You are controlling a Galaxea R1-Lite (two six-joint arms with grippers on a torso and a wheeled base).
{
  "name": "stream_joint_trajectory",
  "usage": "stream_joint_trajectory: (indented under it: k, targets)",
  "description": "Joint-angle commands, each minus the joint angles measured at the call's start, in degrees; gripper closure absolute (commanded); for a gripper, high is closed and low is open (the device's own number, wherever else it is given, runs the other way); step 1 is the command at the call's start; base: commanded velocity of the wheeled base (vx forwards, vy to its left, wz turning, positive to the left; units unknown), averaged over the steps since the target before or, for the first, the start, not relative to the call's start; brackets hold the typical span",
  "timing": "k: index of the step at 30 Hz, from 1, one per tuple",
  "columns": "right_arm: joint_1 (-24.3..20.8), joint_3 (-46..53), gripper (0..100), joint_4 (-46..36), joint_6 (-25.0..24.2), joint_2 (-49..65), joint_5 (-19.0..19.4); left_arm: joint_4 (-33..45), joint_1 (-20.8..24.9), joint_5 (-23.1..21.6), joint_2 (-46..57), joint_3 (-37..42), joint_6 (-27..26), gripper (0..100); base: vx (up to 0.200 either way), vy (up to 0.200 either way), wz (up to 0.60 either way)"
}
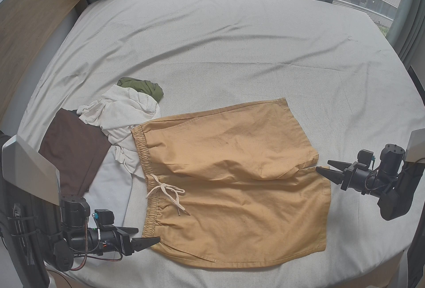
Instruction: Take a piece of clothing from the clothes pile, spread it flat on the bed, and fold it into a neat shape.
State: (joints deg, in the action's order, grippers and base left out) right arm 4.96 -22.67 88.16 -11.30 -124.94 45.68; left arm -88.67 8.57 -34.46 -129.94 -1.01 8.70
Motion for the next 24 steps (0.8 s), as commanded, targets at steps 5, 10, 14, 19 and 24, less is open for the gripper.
stream_joint_trajectory:
  k: [5, 10, 14, 19, 24]
  targets:
    - [-0.13, 0.00, 0, -0.01, -0.04, -0.21, 0.02, -0.01, 0.83, -0.08, -2.95, 1.01, 0.17, 0, 0.000, 0.000, 0.00]
    - [-0.13, 0.00, 0, 0.08, -0.04, -0.30, 0.02, -0.10, 1.10, 0.01, -3.48, 1.01, 0.00, 0, 0.000, 0.000, 0.00]
    - [-0.13, 0.00, 0, -0.01, 0.05, -0.30, 0.02, -0.10, 0.92, 0.01, -3.39, 1.01, -0.09, 100, 0.000, 0.000, 0.00]
    - [-0.13, 0.70, 0, -0.01, 0.23, -0.30, 0.02, -0.10, 0.48, 0.01, -3.13, 0.66, -0.09, 100, 0.000, 0.000, 0.00]
    - [-0.13, 1.76, 0, -0.01, 1.46, -0.30, 0.11, -0.10, 0.39, -0.08, -3.21, 0.48, -0.18, 100, 0.000, 0.000, 0.00]
